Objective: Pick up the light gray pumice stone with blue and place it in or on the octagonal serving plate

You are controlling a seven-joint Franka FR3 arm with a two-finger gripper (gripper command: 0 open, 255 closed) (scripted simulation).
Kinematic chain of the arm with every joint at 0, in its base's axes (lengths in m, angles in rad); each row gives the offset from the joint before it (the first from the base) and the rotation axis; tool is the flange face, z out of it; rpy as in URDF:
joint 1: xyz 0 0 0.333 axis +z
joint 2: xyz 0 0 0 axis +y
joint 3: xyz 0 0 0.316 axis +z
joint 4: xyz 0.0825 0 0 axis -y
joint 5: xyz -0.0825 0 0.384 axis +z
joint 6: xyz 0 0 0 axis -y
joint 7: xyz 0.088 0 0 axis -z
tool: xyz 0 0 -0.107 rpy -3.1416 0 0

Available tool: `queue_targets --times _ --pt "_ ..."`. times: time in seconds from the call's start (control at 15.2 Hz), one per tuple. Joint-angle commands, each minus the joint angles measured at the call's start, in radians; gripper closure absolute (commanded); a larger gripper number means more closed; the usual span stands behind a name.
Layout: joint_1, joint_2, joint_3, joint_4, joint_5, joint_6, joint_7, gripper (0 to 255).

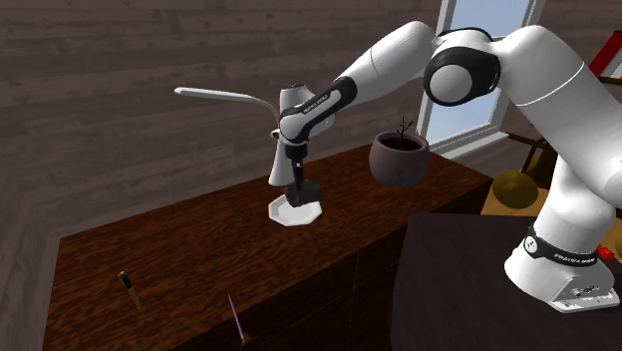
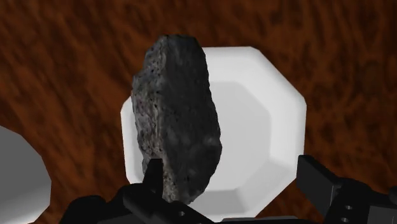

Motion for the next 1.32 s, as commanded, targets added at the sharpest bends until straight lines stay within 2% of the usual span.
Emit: queue_targets --times 0.0,0.2,0.73,0.79,1.25 --pt "-0.003 0.02 0.002 0.009 0.001 0.004 -0.001 0" --pt "-0.007 0.052 0.008 0.016 0.007 0.031 -0.004 0" --pt "-0.007 0.052 0.008 0.016 0.007 0.03 -0.004 0" --pt "-0.007 0.052 0.008 0.016 0.007 0.03 -0.004 255" --pt "-0.007 0.052 0.008 0.016 0.007 0.03 -0.004 255"
